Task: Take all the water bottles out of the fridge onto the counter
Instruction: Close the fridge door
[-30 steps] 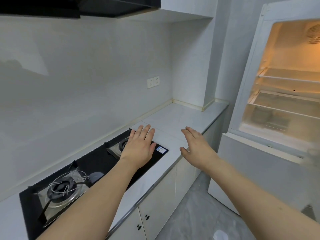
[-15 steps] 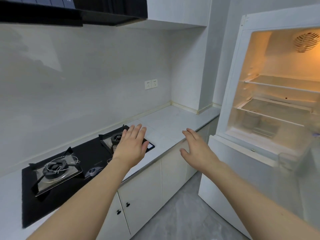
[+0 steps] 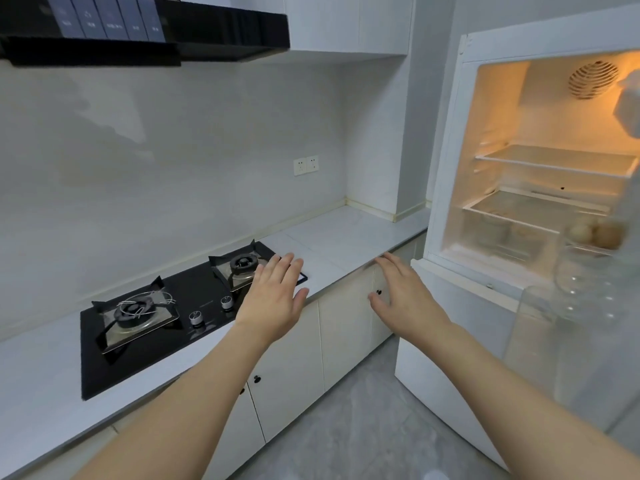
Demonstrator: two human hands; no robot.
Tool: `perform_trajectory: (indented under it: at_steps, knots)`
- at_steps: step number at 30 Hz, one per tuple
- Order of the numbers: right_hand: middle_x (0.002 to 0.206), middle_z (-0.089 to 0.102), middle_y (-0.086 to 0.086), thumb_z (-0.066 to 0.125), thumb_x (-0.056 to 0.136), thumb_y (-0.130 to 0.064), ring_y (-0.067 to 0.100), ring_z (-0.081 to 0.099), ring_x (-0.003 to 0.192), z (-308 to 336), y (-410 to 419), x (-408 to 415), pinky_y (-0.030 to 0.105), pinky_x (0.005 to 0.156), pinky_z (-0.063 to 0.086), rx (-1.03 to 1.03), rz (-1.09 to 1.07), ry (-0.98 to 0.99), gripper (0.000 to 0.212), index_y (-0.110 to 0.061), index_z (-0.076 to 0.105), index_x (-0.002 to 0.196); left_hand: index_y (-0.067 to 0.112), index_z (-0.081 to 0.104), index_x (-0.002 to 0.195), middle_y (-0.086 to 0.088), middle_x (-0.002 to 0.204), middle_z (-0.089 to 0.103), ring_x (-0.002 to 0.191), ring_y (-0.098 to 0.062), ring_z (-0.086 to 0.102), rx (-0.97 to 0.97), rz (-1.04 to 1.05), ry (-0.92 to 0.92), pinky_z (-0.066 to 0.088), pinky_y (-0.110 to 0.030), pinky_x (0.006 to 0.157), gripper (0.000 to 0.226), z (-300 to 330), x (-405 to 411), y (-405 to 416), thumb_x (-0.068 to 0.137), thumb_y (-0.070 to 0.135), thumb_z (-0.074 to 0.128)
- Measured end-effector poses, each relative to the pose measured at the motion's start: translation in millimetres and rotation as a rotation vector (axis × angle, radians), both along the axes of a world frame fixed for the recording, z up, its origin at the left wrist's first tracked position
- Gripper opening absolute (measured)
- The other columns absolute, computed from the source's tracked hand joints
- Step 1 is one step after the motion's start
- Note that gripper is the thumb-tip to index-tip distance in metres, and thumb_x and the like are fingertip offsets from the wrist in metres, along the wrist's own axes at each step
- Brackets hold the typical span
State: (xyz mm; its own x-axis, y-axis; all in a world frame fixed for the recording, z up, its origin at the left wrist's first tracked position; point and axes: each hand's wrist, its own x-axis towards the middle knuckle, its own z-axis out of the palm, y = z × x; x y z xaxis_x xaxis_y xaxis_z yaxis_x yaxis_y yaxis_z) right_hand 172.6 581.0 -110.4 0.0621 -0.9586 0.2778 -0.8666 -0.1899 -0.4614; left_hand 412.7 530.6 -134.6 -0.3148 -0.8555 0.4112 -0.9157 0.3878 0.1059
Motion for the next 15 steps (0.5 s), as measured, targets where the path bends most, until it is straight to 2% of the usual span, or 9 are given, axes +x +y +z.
perform_trajectory:
  at_steps: [4, 9, 15]
  knots:
    - [0.16, 0.014, 0.003, 0.05, 0.096, -0.028, 0.017, 0.012, 0.147, 8.5, 21.5, -13.8, 0.029, 0.117, 0.015, -0.01, -0.04, 0.026, 0.064, -0.015, 0.021, 0.152, 0.012, 0.029, 0.151, -0.006, 0.159, 0.024, 0.148, -0.028, 0.014, 0.036, -0.017, 0.05, 0.01, -0.044, 0.121, 0.056, 0.5, -12.3, 14.2, 0.103, 0.037, 0.039]
    - [0.16, 0.014, 0.003, 0.05, 0.095, -0.026, 0.018, 0.013, 0.147, 18.1, 51.5, -27.9, 0.029, 0.117, 0.014, -0.044, -0.038, 0.021, 0.064, -0.015, 0.022, 0.151, 0.011, 0.03, 0.15, -0.007, 0.158, 0.027, 0.147, -0.03, 0.018, 0.029, -0.039, 0.039, 0.014, -0.046, 0.121, 0.061, 7.8, -30.5, 43.5, 0.1, 0.046, 0.03]
    - [0.16, 0.015, -0.001, 0.05, 0.096, -0.024, 0.013, 0.011, 0.147, 35.9, 87.7, -55.0, 0.023, 0.115, 0.012, -0.161, 0.029, -0.018, 0.061, -0.016, 0.025, 0.151, 0.01, 0.033, 0.148, -0.007, 0.156, 0.03, 0.145, -0.028, 0.021, -0.053, -0.035, 0.088, 0.013, -0.046, 0.119, 0.053, 25.4, -60.5, 87.4, 0.102, 0.033, 0.044]
